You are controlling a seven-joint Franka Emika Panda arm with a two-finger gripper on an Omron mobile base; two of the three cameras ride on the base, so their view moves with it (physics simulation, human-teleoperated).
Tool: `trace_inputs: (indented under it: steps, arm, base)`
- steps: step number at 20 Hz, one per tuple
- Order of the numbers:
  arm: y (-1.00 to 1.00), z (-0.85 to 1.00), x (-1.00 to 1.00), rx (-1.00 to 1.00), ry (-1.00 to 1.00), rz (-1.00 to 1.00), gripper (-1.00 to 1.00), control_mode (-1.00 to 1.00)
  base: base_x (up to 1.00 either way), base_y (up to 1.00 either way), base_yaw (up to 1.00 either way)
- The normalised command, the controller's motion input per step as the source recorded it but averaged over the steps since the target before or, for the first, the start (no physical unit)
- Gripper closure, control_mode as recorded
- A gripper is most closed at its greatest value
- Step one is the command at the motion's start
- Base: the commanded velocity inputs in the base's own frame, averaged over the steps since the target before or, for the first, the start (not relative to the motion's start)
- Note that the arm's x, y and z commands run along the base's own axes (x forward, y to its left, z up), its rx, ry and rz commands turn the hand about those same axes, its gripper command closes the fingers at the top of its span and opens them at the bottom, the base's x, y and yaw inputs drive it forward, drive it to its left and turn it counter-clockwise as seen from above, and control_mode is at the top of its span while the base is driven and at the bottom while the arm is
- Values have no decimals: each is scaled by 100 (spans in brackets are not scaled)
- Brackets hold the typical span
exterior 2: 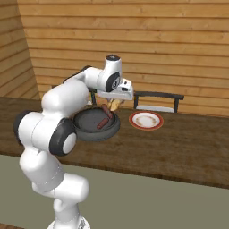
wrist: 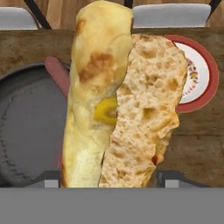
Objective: Place one bun and one sausage from the bowl on each plate.
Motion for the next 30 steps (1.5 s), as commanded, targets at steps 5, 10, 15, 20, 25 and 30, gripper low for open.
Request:
trace_inputs:
  steps: [5,10,15,20,25,30]
  arm:
    - [-100,-9,42,4,0,12,100,-100]
    - [-100,-43,73,0,16,17,100,-100]
    - [-41,-96,45,-5,24,21,100,-100]
    - [-13,-64,74,-3,20,17,100,-100]
    - [0,-12,25,4,-3,16,100,-100]
    - [-18,-42,2,1,-12,16,100,-100]
  base:
    - [0,0,0]
    - [0,0,0]
    - [0,0,0]
    - [0,0,0]
    - [0,0,0]
    - [0,0,0]
